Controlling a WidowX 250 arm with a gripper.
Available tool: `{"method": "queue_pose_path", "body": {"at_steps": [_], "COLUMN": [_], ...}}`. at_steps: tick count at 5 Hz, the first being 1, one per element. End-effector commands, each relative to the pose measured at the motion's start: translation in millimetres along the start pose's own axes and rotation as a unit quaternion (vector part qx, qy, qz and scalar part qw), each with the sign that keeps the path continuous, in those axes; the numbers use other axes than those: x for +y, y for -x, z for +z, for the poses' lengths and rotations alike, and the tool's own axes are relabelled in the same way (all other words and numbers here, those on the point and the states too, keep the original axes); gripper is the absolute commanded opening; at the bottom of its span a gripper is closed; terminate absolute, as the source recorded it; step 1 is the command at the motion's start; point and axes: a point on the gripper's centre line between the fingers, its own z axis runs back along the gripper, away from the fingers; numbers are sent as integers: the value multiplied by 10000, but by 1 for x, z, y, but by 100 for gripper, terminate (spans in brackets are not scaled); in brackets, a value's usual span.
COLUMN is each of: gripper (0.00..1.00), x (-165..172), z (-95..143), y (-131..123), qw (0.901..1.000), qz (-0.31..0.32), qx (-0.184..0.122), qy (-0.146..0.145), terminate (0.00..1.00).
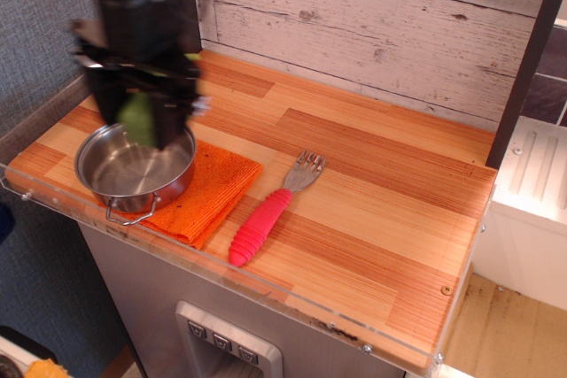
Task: Put the pepper inside the pot.
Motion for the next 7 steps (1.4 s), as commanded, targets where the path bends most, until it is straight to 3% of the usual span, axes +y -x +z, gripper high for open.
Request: {"method": "queue_pose_path", "body": {"at_steps": [1, 2, 3, 4, 5, 6, 7], "gripper": [0, 100, 100, 100, 100, 100, 100], "x": [25, 25, 22, 11, -8, -18, -25], "z": [-13, -21, -22, -8, 22, 38, 43], "y": [-7, -8, -10, -13, -15, -18, -25], "qw": [9997, 9992, 9990, 9990, 9992, 9984, 9975], "qz": [108, -11, -57, -209, -313, -200, -210], "qx": [202, 402, 426, 303, -160, -523, -632], "qy": [-55, -88, -111, -249, -179, 124, 246], "terminate": [0, 0, 0, 0, 0, 0, 0]}}
